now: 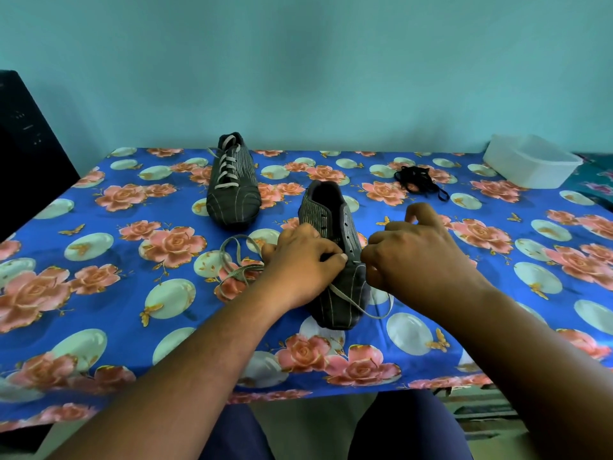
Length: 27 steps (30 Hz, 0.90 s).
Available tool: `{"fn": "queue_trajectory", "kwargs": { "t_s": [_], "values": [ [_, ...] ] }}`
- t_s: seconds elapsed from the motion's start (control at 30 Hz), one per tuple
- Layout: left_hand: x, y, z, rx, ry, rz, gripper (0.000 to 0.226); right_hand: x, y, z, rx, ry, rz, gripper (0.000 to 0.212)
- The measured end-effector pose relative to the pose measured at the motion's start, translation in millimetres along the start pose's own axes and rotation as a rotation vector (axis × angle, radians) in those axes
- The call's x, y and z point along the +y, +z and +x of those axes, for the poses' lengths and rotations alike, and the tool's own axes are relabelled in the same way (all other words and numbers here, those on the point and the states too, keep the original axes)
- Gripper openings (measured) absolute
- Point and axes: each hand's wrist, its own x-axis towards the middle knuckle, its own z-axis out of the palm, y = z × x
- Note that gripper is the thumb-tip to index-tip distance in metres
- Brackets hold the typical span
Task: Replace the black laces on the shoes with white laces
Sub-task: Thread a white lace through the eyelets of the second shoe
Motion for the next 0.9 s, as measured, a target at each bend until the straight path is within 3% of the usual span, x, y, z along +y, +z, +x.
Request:
{"fn": "queue_trajectory", "kwargs": {
  "t_s": [0.17, 0.33, 0.67, 0.83, 0.9],
  "values": [
    [-2, -1, 4, -0.028, -0.027, -0.011, 0.025, -1, -5, 3, -0.085, -0.033, 0.054, 0.02],
    [0, -3, 5, -0.075, -0.035, 0.023, 0.028, 4, -1, 9, -0.144, 0.081, 0.233, 0.026],
    [-3, -7, 8, -0.149, -0.023, -0.016, 0.015, 15, 21, 5, -0.176, 0.262, 0.991, 0.005],
    [-2, -1, 2, 0.002, 0.043, 0.065, 0.02, 16, 30, 1, -0.172, 0.28, 1.01, 0.011],
    [-1, 3, -3, 0.11, 0.101, 0.112, 0.025, 17, 30, -2, -0.176, 0.258, 0.984, 0.028]
  ]
}}
